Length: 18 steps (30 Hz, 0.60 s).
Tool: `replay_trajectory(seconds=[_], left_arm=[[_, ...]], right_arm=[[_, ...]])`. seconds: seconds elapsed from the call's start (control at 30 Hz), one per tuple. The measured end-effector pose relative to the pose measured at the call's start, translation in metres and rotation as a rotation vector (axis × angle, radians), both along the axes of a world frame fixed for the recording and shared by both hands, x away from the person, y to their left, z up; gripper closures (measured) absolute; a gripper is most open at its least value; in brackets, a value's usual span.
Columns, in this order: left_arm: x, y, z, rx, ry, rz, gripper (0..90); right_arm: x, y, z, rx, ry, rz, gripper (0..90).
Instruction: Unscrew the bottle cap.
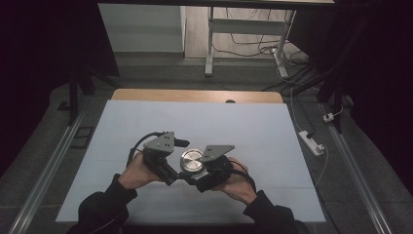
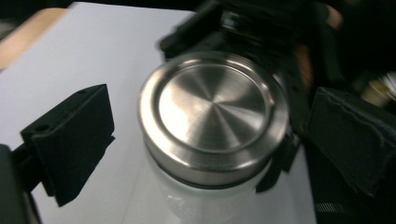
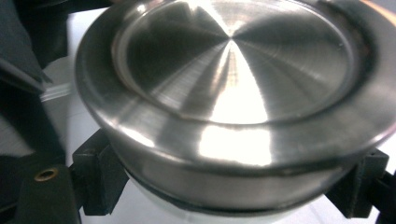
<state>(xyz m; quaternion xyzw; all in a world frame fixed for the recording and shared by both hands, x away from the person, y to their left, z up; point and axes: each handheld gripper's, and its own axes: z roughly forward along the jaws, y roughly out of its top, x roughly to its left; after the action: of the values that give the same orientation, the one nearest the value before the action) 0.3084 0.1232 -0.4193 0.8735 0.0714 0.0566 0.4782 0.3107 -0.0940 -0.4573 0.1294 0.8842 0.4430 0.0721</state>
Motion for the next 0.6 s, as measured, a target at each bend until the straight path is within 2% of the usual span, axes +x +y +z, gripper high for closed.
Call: replay_trajectory(seconds=[0.1, 0.17, 0.23, 0.27, 0.33, 0.37, 0.47, 0.6], left_arm=[[-0.003, 0.0, -0.003, 0.037, -0.024, -0.075, 4.1], [-0.004, -0.002, -0.005, 0.041, -0.031, -0.107, 5.9], [-0.006, -0.002, -0.007, 0.039, -0.038, -0.141, 13.0], [-0.007, -0.003, -0.008, 0.041, -0.049, -0.145, 17.1], [-0.008, -0.003, -0.009, 0.034, -0.058, -0.134, 18.8], [-0.008, -0.004, -0.009, 0.025, -0.063, -0.113, 19.0], [-0.007, -0.007, -0.01, 0.005, -0.043, -0.021, 19.2], [-0.009, -0.02, -0.011, 0.001, -0.03, 0.171, 19.3]], right_arm=[[-0.004, 0.003, -0.001, -0.009, 0.003, 0.068, 15.2], [-0.007, 0.005, -0.002, -0.014, 0.003, 0.111, 15.2], [-0.009, 0.006, -0.002, -0.018, 0.004, 0.139, 15.2], [-0.01, 0.006, -0.002, -0.019, -0.004, 0.153, 15.2], [-0.011, 0.007, -0.001, -0.025, -0.009, 0.159, 15.2], [-0.011, 0.006, -0.001, -0.026, -0.01, 0.152, 15.2], [-0.008, 0.005, 0.001, -0.022, -0.009, 0.102, 15.2], [-0.001, 0.001, 0.0, -0.021, -0.009, -0.013, 15.2]])
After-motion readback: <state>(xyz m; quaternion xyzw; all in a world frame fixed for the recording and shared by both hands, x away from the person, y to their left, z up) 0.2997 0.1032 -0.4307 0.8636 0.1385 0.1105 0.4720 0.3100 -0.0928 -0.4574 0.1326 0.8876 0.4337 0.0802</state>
